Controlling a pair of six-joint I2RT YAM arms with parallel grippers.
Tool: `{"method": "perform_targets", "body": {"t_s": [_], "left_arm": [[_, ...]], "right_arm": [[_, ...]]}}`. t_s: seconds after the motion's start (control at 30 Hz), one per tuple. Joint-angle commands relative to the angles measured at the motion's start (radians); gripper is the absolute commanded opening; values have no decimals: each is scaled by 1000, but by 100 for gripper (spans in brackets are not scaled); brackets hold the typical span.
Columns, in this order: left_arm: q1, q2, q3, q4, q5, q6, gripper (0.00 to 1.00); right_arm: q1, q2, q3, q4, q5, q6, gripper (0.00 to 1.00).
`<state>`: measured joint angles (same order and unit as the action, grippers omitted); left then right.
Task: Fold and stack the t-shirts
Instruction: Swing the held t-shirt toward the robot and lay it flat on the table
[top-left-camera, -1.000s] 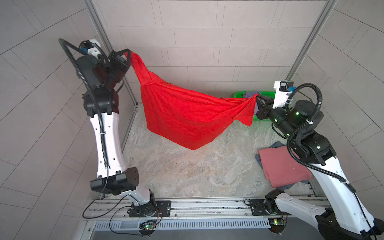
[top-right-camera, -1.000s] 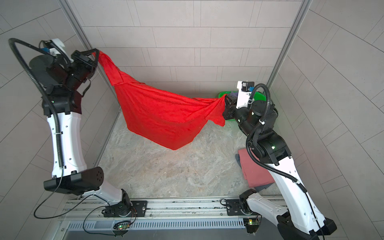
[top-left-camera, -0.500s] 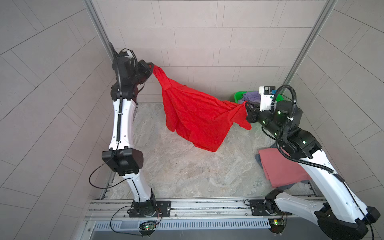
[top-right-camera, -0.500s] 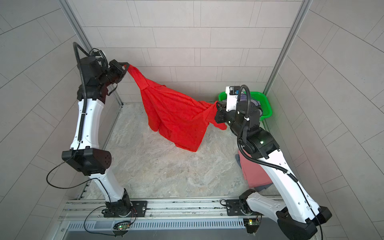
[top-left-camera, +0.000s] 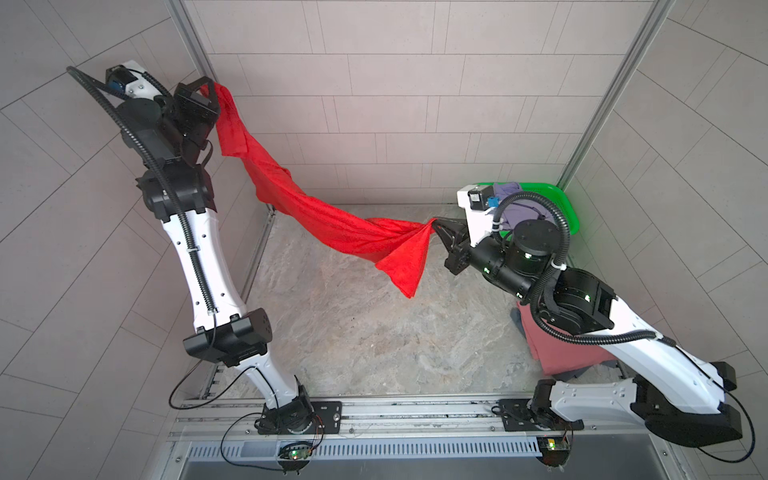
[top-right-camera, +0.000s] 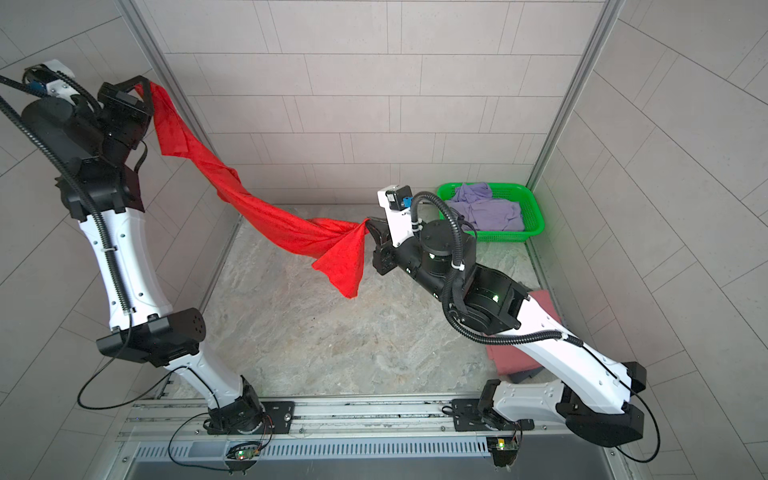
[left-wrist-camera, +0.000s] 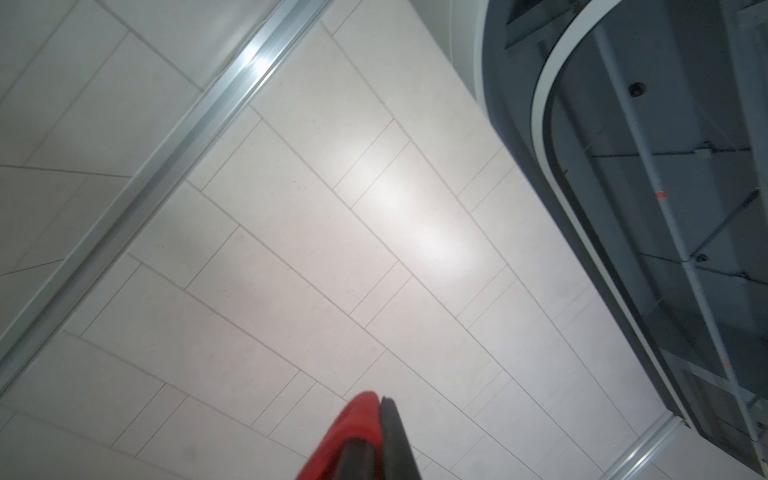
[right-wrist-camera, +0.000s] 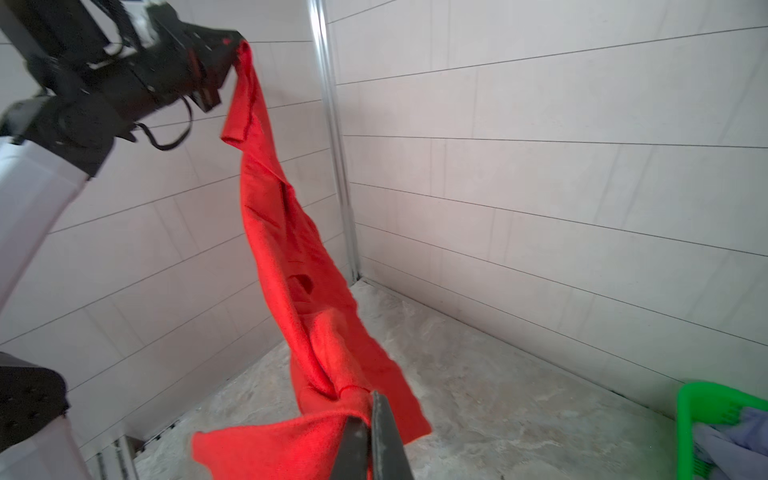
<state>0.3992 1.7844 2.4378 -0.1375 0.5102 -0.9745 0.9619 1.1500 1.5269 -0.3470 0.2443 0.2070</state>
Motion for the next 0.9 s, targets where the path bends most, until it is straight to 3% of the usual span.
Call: {"method": "perform_targets", "body": {"t_s": [0.0,0.2,0.43,0.5,0.57,0.63,0.73,0.87], "left_arm": [[-44,49,11,78,26,-50,0],[-255,137,-24,2,75,25,0],[-443,280,-103,-56,70,106,3],[-466,358,-49,-117,86,134,24],[-465,426,30,-211,107,160,54],[-450,446,74,-303,109,191,71],[-433,390,27,-434,58,305,85],[-430,243,-193,-597,-8,438,86]], "right_arm": [[0,-68,-59,37,214,-49,0],[-31,-108,-223,12,386,-90,0],[-191,-94,-434,-18,289,34,1],[-212,-85,-463,-37,264,64,16],[-216,-82,-453,-72,244,79,39],[-218,-87,-443,-96,238,81,51],[-230,-102,-428,-117,229,95,61],[-274,-129,-437,-137,164,146,65]]}}
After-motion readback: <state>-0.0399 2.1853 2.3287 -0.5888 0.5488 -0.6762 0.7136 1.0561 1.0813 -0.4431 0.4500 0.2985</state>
